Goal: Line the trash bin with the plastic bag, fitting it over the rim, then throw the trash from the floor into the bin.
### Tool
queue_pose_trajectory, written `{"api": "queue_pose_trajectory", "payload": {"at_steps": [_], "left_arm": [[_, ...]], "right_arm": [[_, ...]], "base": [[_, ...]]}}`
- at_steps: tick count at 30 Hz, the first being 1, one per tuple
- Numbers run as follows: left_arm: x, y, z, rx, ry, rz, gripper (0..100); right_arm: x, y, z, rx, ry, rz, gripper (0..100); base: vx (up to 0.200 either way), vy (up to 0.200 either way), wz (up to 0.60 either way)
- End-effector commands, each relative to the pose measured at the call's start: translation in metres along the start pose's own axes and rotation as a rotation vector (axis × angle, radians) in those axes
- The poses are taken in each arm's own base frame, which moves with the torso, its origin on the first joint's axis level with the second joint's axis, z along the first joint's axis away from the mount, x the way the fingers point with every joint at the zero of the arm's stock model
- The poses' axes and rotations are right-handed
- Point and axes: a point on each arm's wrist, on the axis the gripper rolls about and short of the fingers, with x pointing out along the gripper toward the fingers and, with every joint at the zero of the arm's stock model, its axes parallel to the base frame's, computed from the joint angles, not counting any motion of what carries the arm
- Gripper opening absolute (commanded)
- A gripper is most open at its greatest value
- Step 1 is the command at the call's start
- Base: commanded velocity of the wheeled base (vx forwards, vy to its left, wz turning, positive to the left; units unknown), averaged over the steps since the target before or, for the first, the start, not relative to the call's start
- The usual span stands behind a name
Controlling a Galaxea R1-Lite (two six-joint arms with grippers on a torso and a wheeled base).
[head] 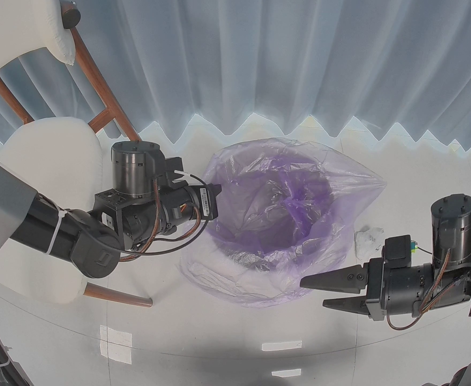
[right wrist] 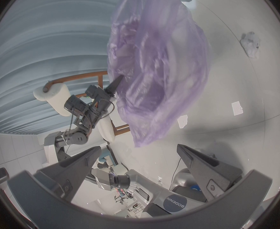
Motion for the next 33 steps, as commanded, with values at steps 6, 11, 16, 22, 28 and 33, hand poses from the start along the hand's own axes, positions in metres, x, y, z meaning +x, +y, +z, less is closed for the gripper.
{"api": "queue_pose_trajectory", "payload": {"at_steps": [6,11,16,22,28,33], "left_arm": [[0.006,0.001,-0.001,-0.001,0.002,0.000,0],[0.005,0.000,0.000,-0.001,-0.001,-0.001,0],[0.005,0.000,0.001,-0.001,-0.004,-0.002,0],[0.004,0.000,0.000,-0.001,-0.002,-0.002,0],[0.004,0.000,0.000,-0.001,-0.001,-0.001,0],[0.005,0.000,0.000,-0.001,-0.002,-0.002,0]], "right_arm": [[0.016,-0.012,-0.001,0.019,0.013,-0.065,100],[0.025,-0.014,0.001,0.010,0.011,-0.055,100],[0.034,-0.014,0.006,0.009,0.006,-0.053,0],[0.039,-0.010,0.011,0.005,-0.001,-0.043,0],[0.044,-0.015,0.010,0.018,0.012,-0.069,0],[0.040,-0.023,0.004,0.026,-0.007,-0.122,0]], "base": [[0.000,0.000,0.00],[0.000,0.000,0.00],[0.000,0.000,0.00],[0.000,0.000,0.00],[0.000,0.000,0.00],[0.000,0.000,0.00]]}}
